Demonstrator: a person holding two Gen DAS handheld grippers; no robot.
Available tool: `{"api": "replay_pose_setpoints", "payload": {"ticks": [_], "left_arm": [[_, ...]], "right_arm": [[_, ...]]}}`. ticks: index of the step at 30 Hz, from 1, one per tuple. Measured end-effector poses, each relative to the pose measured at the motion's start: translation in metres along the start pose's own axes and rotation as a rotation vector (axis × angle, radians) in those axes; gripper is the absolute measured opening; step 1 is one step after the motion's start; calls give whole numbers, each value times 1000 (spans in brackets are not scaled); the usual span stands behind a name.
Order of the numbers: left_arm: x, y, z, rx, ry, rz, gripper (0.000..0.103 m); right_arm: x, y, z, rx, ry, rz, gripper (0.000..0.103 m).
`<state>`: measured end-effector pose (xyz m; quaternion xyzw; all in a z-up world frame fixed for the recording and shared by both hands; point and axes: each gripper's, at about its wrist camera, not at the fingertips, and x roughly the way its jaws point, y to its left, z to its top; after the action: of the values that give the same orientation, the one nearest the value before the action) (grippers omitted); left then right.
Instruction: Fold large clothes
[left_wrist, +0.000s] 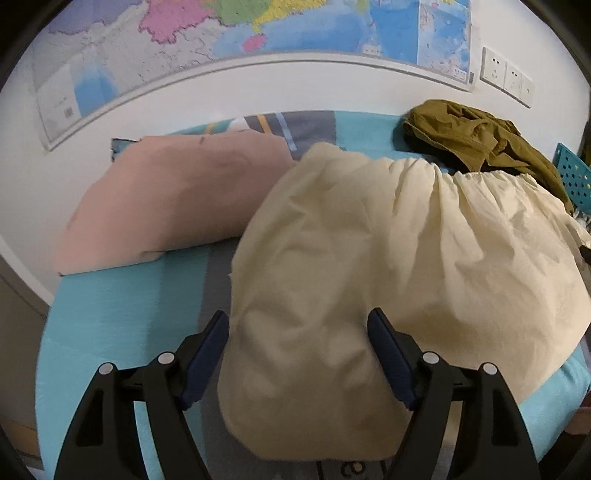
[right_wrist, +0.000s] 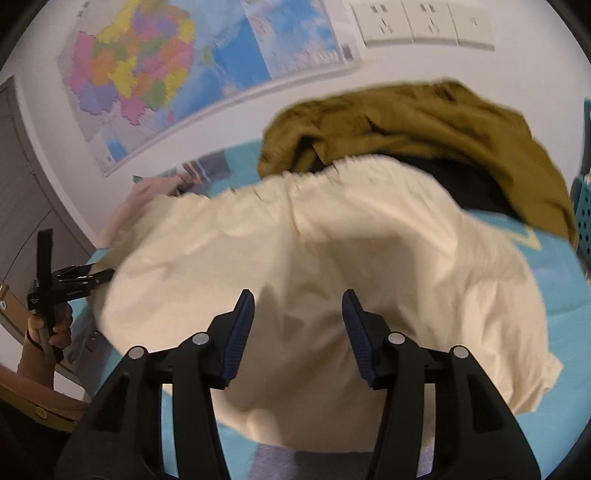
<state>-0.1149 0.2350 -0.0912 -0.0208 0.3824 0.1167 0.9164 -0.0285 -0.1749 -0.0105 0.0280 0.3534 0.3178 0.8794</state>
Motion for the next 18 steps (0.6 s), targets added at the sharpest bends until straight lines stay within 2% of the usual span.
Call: {"api": "replay_pose_setpoints", "payload": {"ticks": [4, 7, 13, 15, 18], "left_arm": [[-12, -5, -2, 2, -24, 6, 75], [-16, -12, -4, 17, -29, 4, 75], [-15, -17, -13, 23, -19, 3, 75], [-10, -16, -16, 17, -7, 10, 75], [-8, -11, -20, -8, -3, -6, 76]], "right_arm": [[-13, 27, 7, -70, -49, 49, 52], [-11, 51, 8, -133, -41, 102, 54], [11, 90, -6, -208, 27, 183, 53], [31, 97, -14, -220, 89, 169, 55], [48, 99, -26, -224, 120, 137, 56]]}}
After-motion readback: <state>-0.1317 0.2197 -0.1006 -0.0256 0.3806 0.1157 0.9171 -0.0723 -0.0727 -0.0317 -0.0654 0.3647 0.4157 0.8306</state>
